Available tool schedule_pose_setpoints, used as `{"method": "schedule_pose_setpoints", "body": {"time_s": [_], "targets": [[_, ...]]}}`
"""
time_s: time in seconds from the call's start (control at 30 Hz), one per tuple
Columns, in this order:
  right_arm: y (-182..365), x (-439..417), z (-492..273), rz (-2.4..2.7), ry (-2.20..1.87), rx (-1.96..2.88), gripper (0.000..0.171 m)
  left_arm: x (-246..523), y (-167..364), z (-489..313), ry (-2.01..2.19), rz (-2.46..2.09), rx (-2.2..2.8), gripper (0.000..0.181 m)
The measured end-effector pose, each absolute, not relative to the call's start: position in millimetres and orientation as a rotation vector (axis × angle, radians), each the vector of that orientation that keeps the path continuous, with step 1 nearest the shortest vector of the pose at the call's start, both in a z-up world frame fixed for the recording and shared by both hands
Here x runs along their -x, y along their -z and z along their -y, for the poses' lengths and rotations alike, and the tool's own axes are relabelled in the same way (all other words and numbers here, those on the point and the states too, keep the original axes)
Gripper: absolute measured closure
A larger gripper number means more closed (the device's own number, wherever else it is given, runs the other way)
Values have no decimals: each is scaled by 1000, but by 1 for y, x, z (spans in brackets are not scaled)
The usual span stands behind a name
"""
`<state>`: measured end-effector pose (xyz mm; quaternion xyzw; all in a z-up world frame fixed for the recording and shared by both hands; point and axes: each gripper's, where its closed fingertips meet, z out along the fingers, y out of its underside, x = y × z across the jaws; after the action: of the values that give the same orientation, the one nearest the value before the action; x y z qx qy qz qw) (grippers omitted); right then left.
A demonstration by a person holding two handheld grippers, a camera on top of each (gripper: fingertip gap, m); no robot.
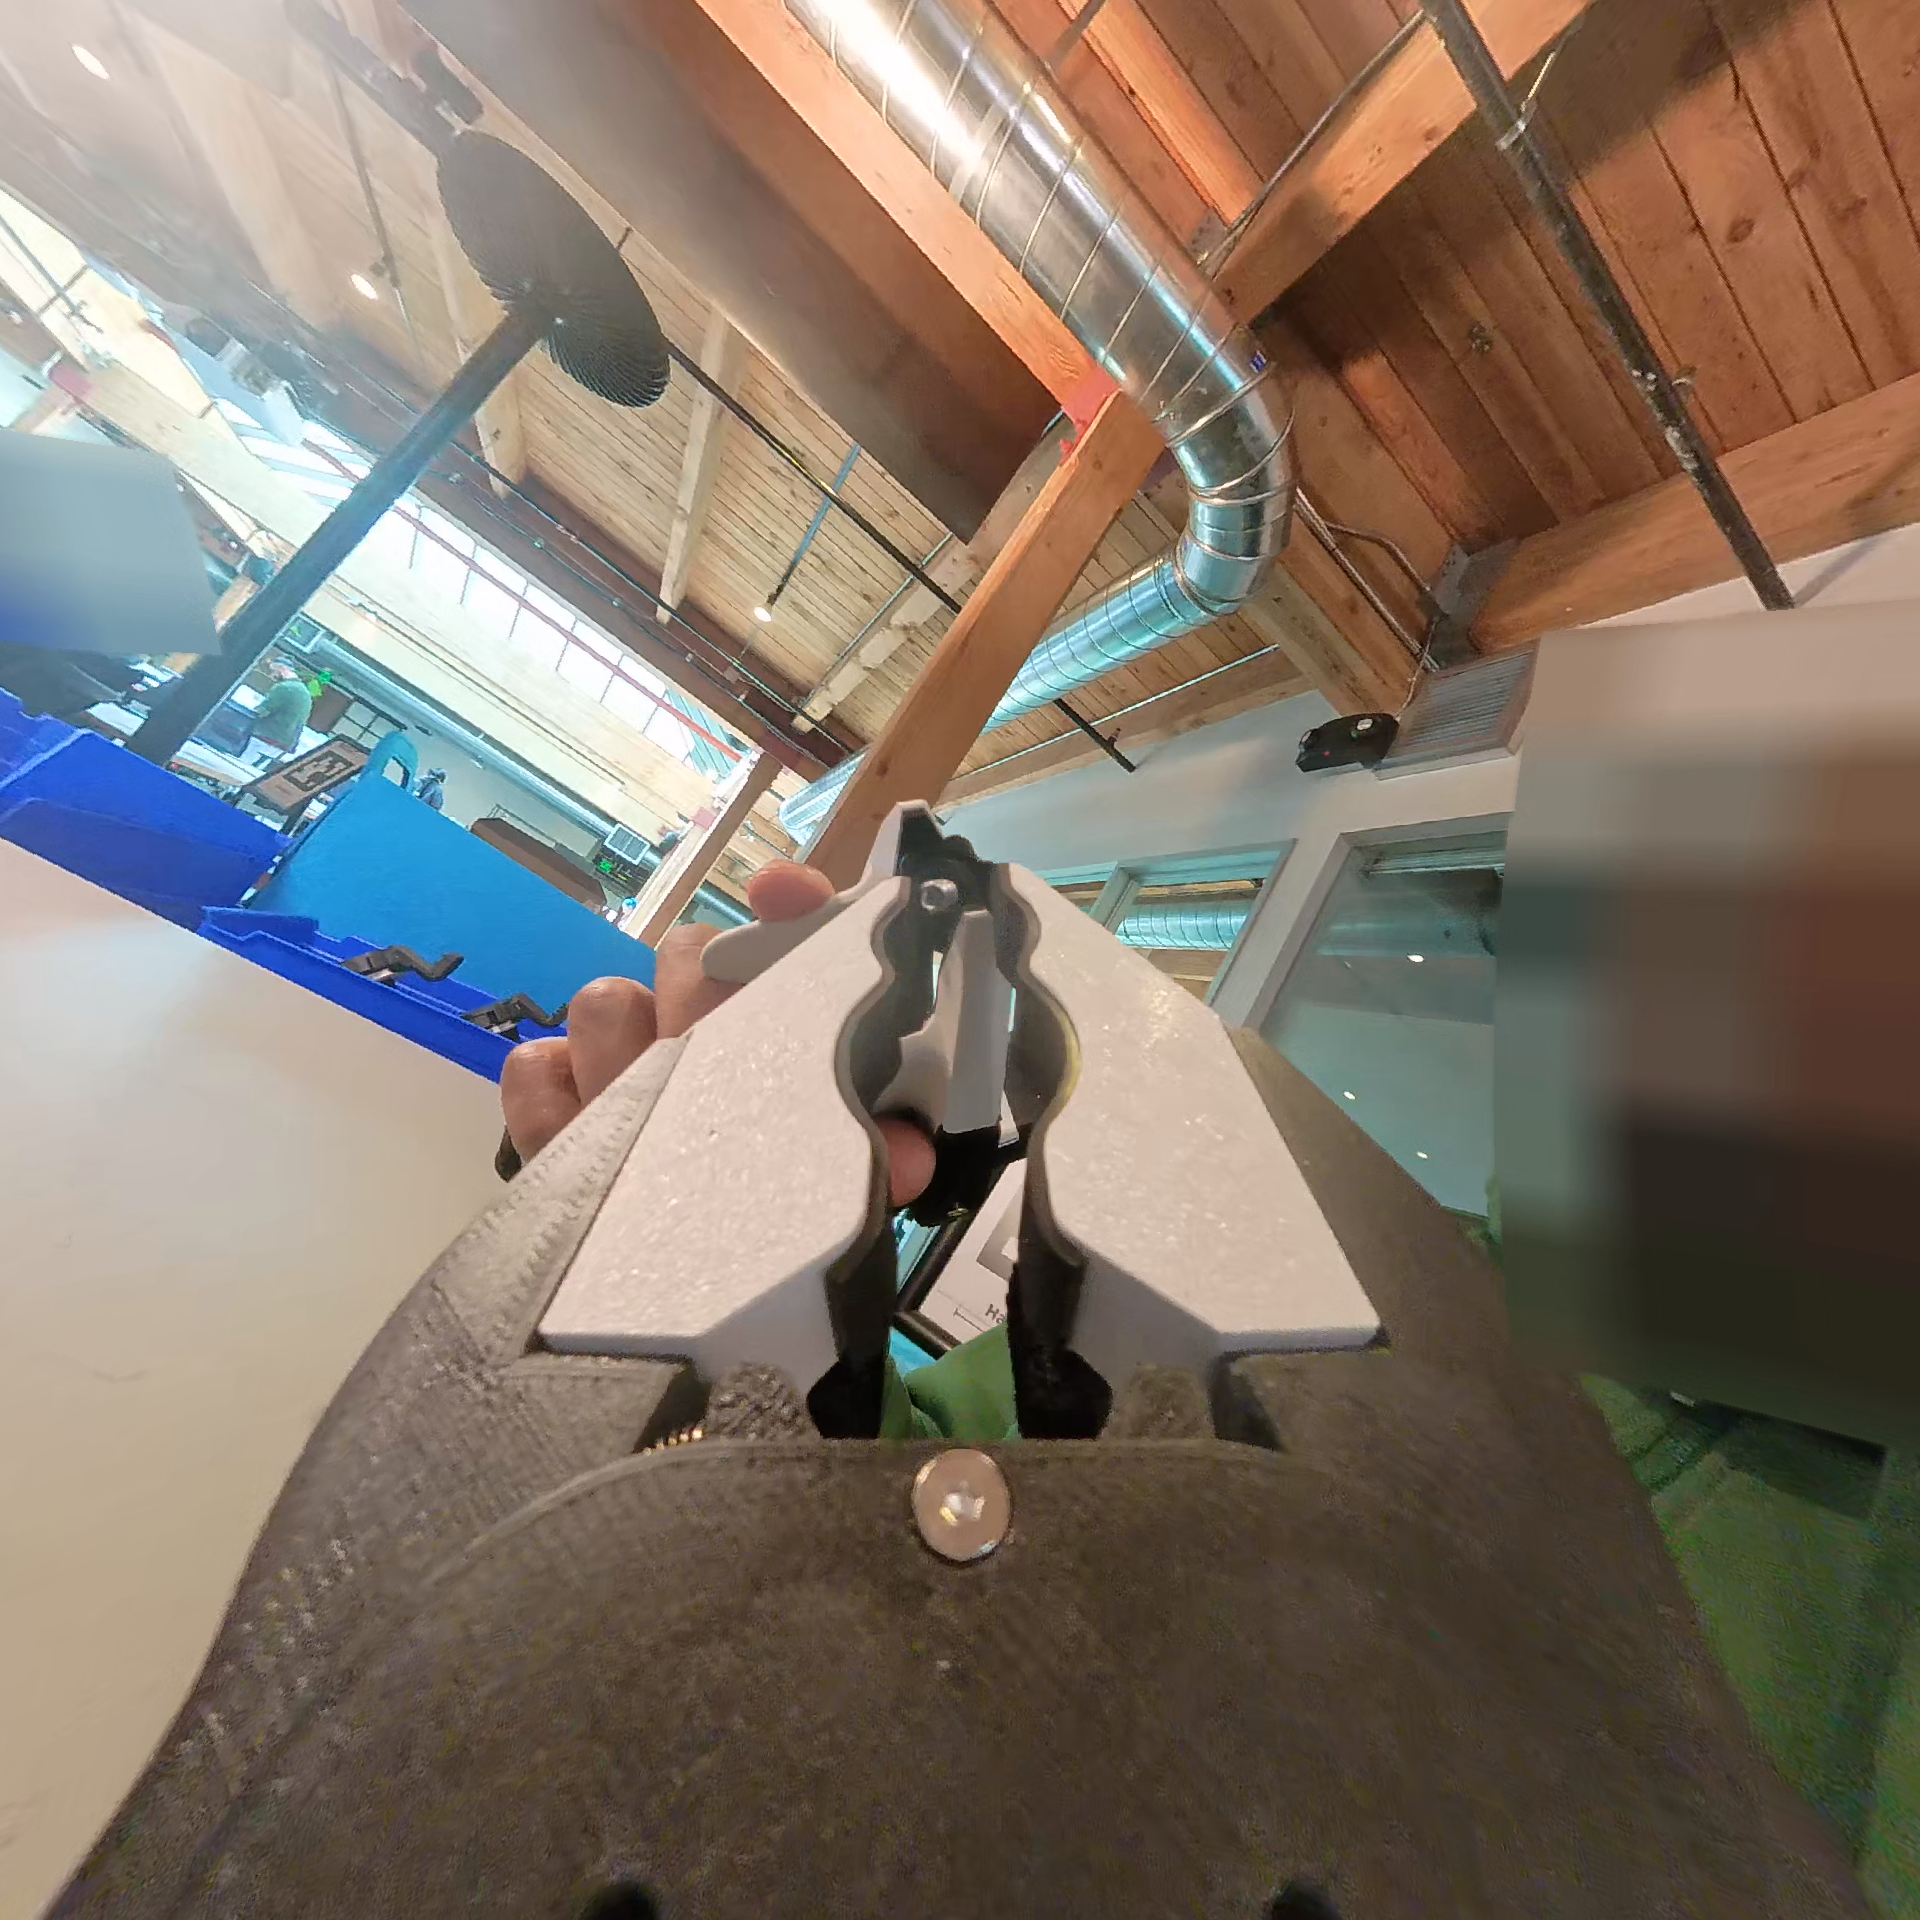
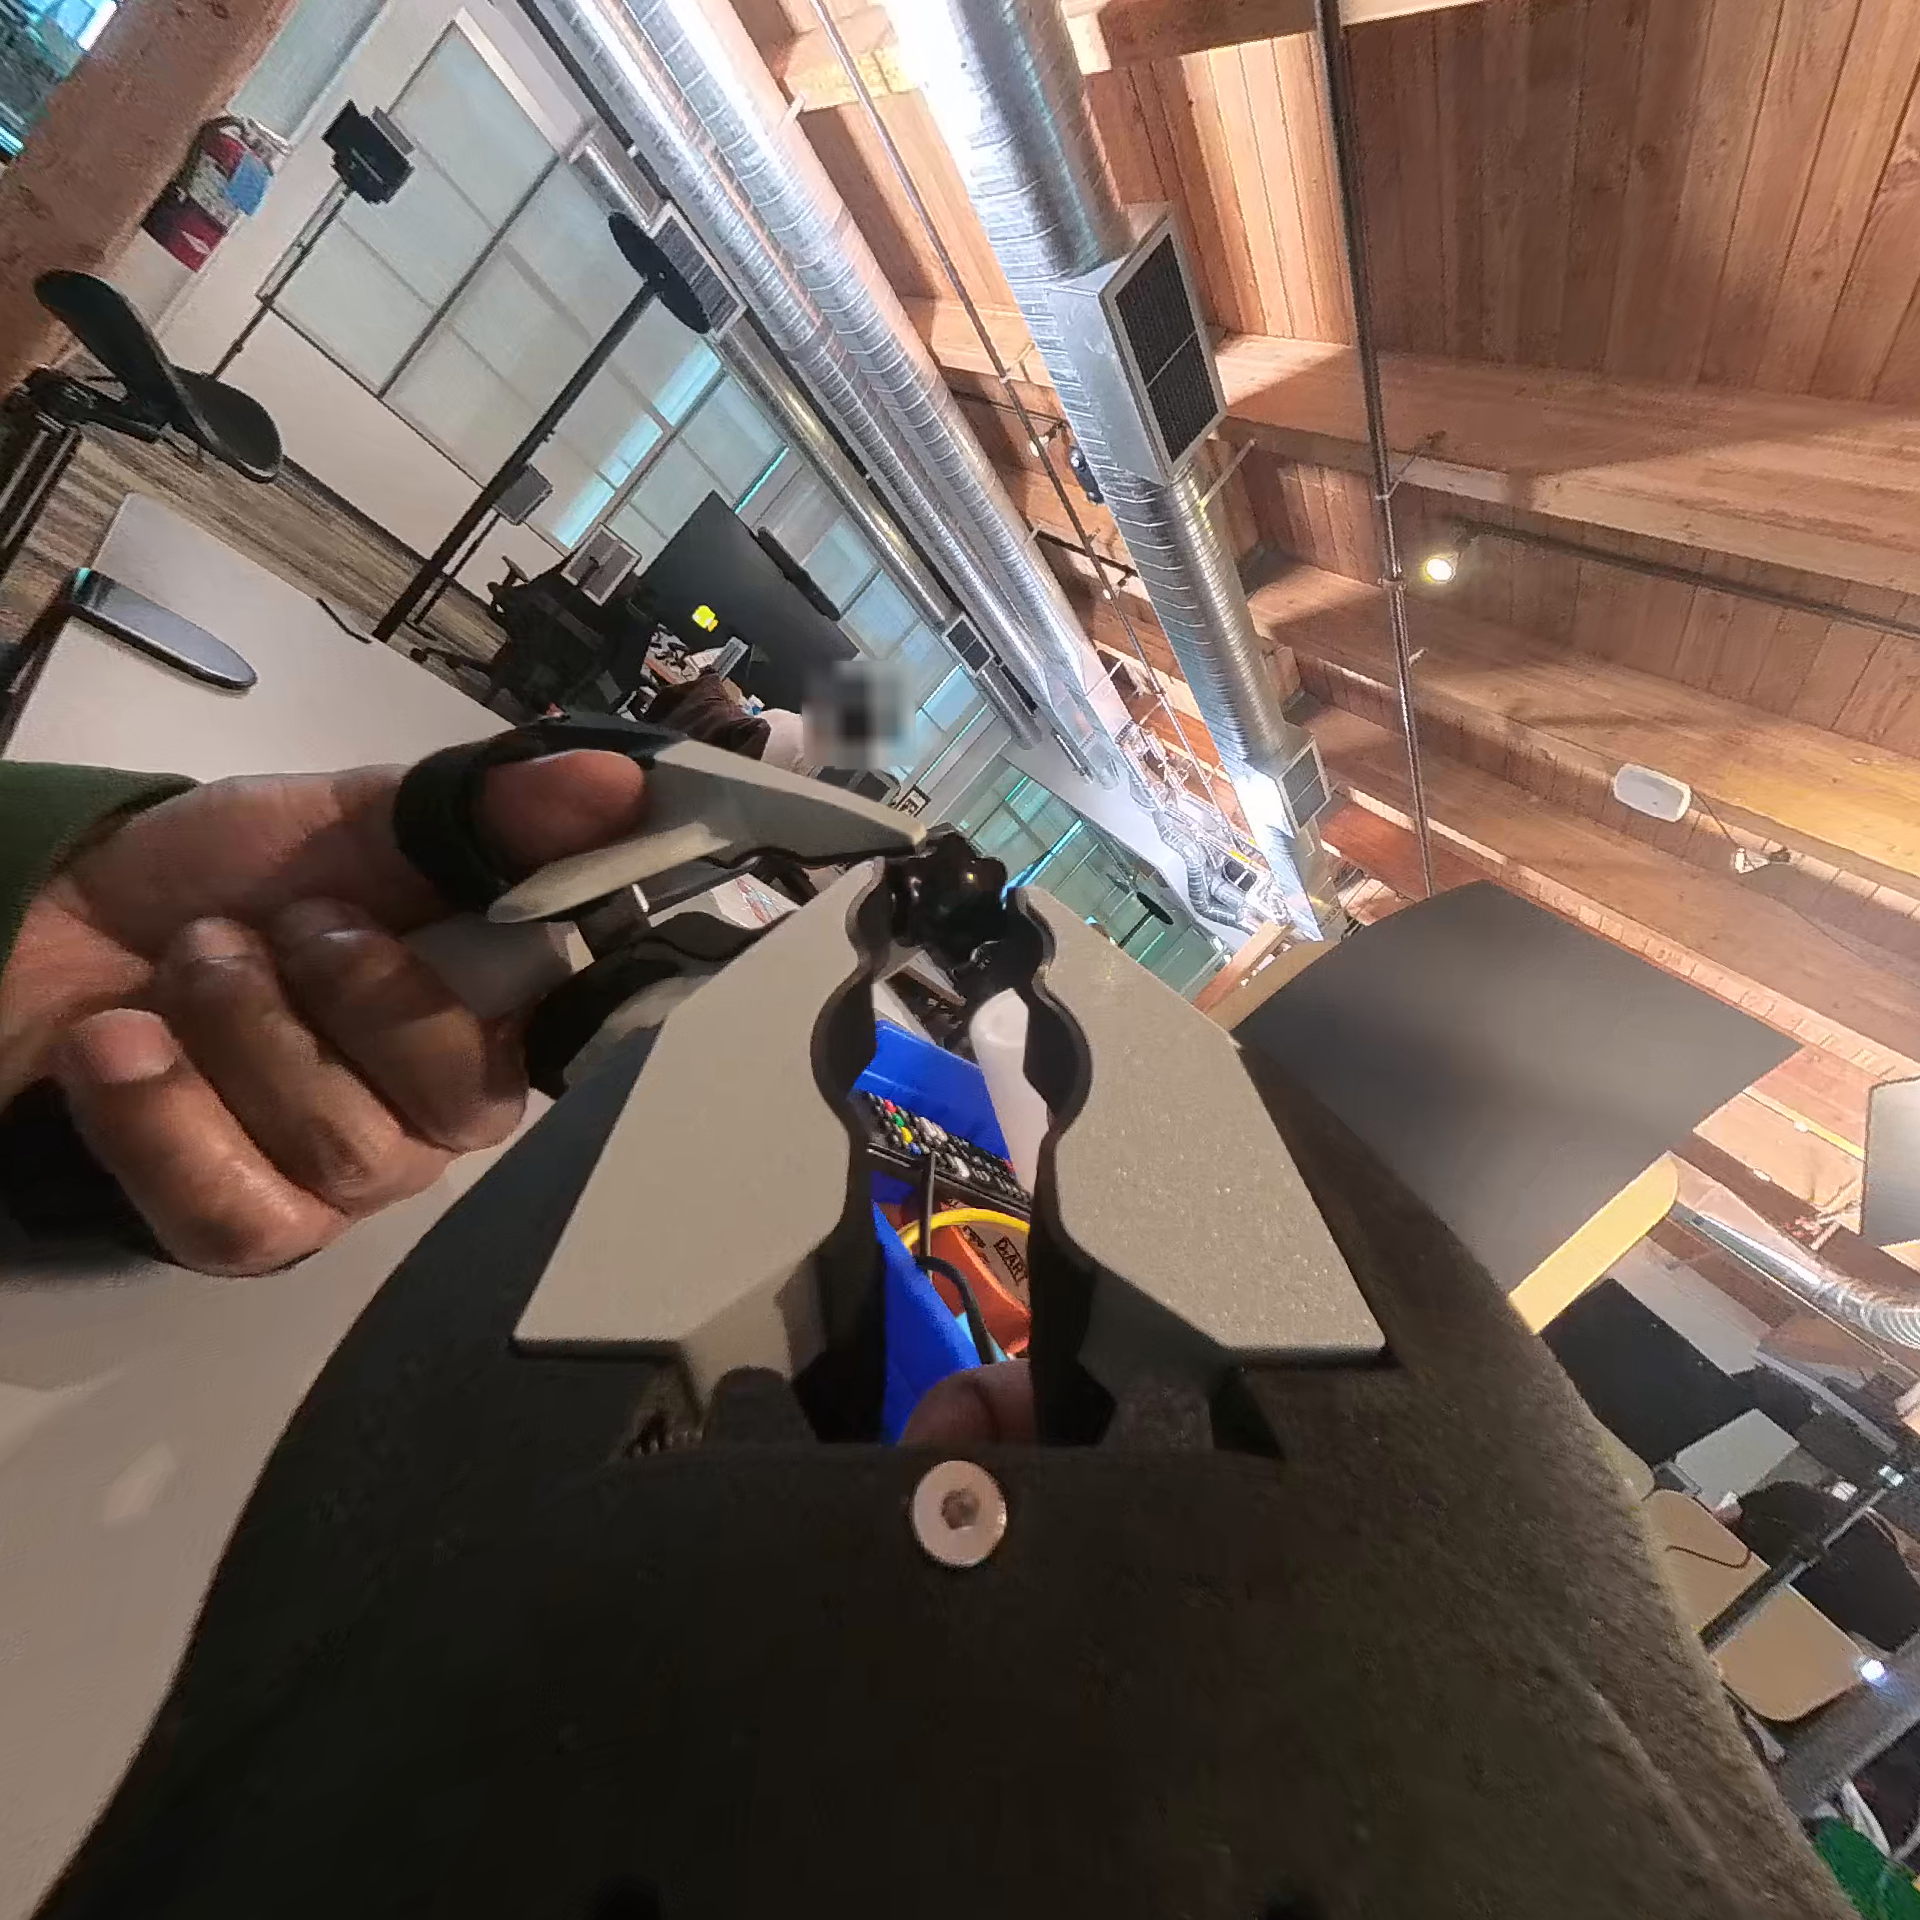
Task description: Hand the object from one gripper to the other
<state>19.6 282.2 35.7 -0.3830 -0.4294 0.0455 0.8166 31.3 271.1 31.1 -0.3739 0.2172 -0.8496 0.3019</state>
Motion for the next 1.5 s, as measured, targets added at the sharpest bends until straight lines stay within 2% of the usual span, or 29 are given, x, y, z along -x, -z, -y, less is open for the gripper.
{"method": "schedule_pose_setpoints", "body": {"time_s": [0.17, 0.57, 0.7, 0.9, 1.13, 1.5], "targets": [[-33, -18, -282, 931, -110, 822, 148, -30, -31, -271, 2251, -578, 985, 175], [-28, -19, -289, 941, -50, 845, 148, -32, -27, -275, 2155, -592, 1024, 175], [-25, -21, -297, 938, 58, 852, 147, -31, -24, -287, 1982, -567, 1060, 175], [-15, -26, -315, 958, 393, 822, 143, -13, -22, -320, 1500, -451, 1115, 175], [0, -25, -329, 1010, 558, 852, 139, -26, -8, -325, 1031, -591, 1199, 174], [2, -28, -334, 1000, 579, 877, 142, -35, -3, -320, 944, -664, 1203, 175]]}}
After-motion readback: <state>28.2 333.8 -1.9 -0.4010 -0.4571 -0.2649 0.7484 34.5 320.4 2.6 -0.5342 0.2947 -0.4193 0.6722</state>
